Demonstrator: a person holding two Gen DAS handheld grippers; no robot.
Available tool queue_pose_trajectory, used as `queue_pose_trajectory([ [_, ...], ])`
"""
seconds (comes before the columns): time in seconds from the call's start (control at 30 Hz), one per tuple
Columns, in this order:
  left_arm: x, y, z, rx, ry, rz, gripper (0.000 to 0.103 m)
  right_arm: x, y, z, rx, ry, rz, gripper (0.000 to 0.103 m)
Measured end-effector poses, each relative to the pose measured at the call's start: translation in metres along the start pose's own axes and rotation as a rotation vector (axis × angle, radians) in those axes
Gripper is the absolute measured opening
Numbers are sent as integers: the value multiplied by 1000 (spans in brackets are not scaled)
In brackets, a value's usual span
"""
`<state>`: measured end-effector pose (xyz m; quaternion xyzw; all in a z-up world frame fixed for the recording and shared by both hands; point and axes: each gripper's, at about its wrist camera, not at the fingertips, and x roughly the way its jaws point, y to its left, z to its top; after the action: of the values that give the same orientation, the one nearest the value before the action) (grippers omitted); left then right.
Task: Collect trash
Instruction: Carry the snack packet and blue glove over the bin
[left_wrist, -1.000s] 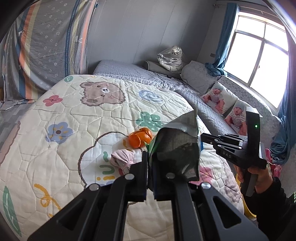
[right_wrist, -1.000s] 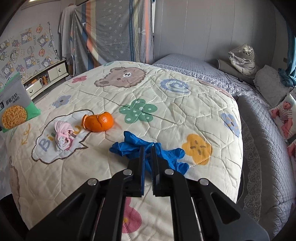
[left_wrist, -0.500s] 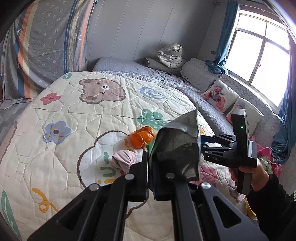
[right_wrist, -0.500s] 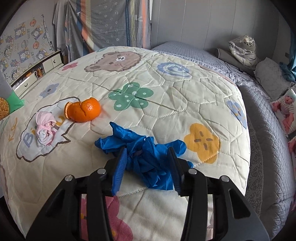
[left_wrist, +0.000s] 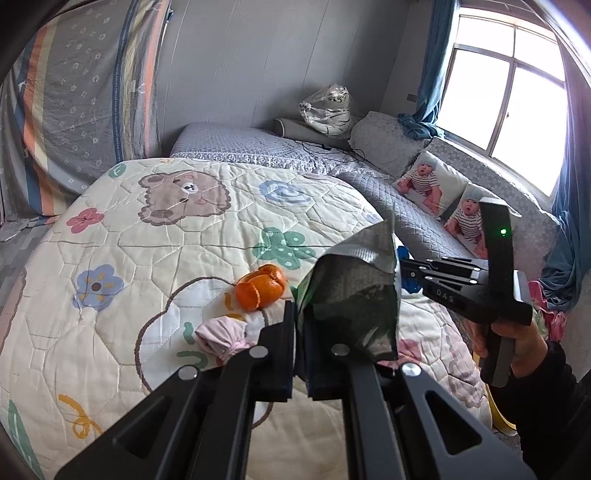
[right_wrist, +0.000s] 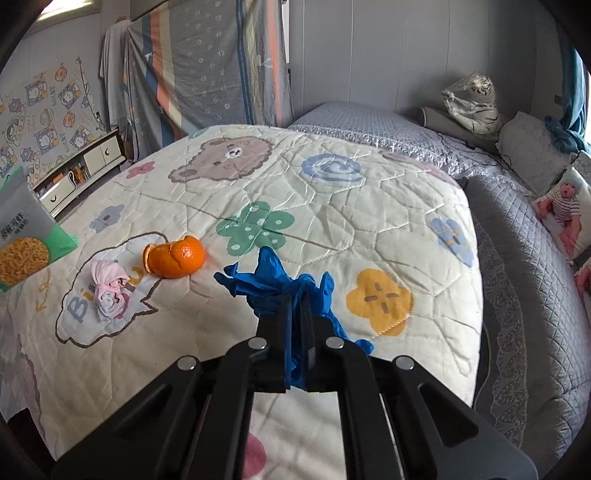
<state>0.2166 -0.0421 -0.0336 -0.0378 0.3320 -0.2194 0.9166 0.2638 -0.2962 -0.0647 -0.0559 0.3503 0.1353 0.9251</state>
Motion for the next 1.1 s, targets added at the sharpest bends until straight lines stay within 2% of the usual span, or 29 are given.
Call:
queue_pose_trajectory([
  [0.2, 17, -55, 7, 89, 13, -81, 4, -74, -32, -17, 51, -95, -82, 3],
  [0.53, 44, -172, 4, 250, 36, -278, 4, -176, -87, -98, 195, -147, -332, 3],
  [0.67, 53, -219, -4, 308, 49, -337, 4, -197, -101, -134, 254, -126, -436, 3],
  [0.8, 65, -262, -18, 368, 90, -391, 4, -213, -112, -169, 319, -102, -502, 3],
  [1.1, 77, -320, -44, 464, 126, -428, 4, -226, -127, -236, 462, -58, -566, 3],
])
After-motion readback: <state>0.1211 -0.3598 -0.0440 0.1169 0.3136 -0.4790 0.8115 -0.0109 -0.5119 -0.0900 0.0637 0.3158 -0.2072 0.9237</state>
